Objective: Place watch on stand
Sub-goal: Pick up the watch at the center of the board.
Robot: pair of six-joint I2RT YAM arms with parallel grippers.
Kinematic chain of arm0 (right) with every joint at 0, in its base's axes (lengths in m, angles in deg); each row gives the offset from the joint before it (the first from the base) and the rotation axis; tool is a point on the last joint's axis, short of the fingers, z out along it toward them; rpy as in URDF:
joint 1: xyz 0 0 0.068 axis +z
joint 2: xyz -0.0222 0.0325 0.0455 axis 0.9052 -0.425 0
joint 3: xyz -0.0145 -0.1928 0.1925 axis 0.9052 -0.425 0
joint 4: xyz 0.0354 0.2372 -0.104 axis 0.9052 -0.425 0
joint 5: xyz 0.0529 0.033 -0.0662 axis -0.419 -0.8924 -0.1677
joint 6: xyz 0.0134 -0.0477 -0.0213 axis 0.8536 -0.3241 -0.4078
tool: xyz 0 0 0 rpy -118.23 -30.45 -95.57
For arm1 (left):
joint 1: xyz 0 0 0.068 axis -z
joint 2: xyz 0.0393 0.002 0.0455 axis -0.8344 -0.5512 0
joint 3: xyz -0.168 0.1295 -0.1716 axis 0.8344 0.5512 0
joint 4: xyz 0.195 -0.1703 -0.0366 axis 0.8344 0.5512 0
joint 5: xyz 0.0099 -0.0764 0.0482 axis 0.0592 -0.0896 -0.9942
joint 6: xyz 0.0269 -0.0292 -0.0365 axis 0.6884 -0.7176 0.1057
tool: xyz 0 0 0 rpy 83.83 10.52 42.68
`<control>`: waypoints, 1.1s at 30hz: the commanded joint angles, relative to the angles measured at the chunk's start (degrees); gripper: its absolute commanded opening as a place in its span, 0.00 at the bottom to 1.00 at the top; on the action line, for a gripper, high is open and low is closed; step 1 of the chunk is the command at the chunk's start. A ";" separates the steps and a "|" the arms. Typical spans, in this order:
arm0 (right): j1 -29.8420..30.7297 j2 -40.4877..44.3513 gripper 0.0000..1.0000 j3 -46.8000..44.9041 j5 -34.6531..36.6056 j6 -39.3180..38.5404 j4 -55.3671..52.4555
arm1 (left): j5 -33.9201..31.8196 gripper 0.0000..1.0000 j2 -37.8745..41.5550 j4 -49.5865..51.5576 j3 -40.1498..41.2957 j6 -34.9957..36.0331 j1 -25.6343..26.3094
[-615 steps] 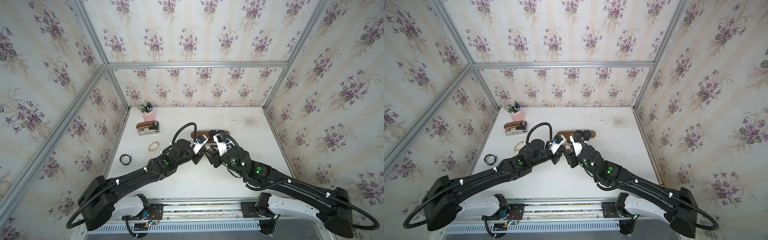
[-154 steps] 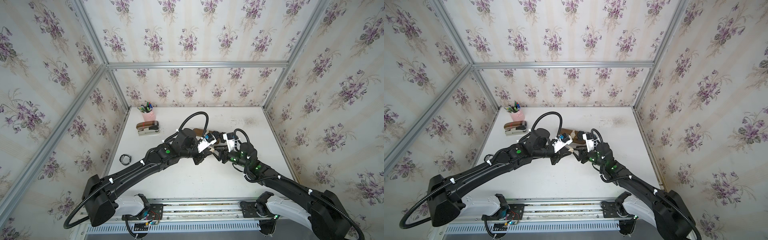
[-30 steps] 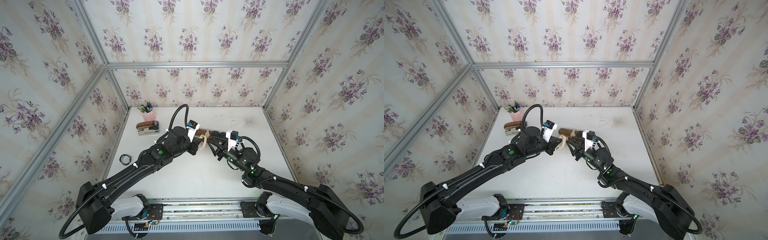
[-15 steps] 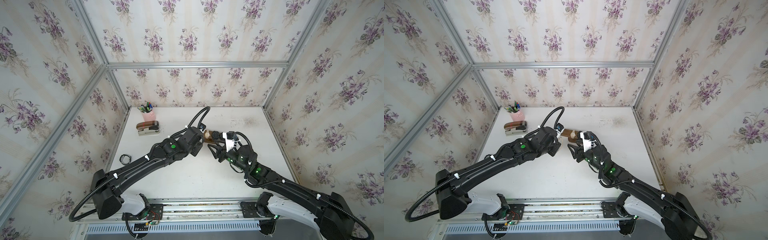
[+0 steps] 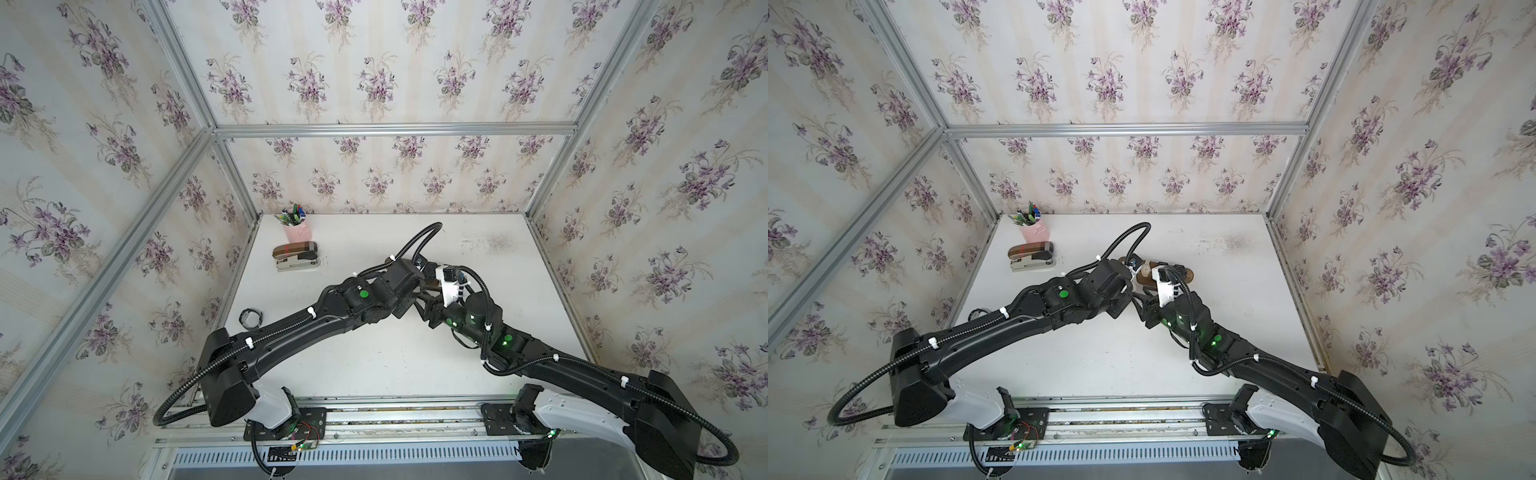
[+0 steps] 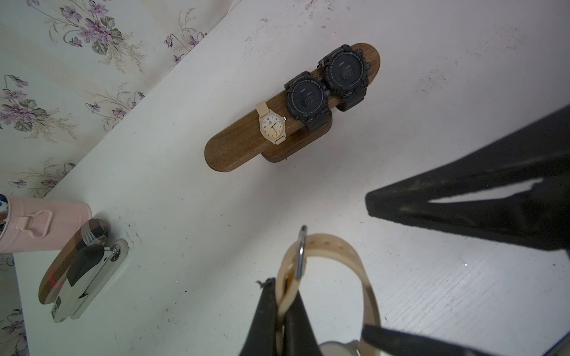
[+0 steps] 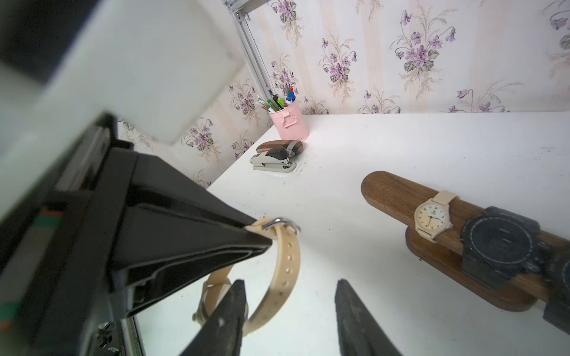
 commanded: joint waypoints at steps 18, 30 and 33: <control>0.06 -3.87 0.14 2.69 2.30 0.69 -0.20 | -1.36 0.03 -0.76 0.07 -1.34 1.63 1.58; -1.03 -4.03 0.00 3.93 3.68 11.22 -3.57 | 0.76 0.27 0.91 -3.83 1.64 0.15 1.36; -2.64 -3.19 0.00 3.86 3.13 17.60 -4.76 | 2.93 0.45 3.66 -8.08 5.09 -2.17 0.50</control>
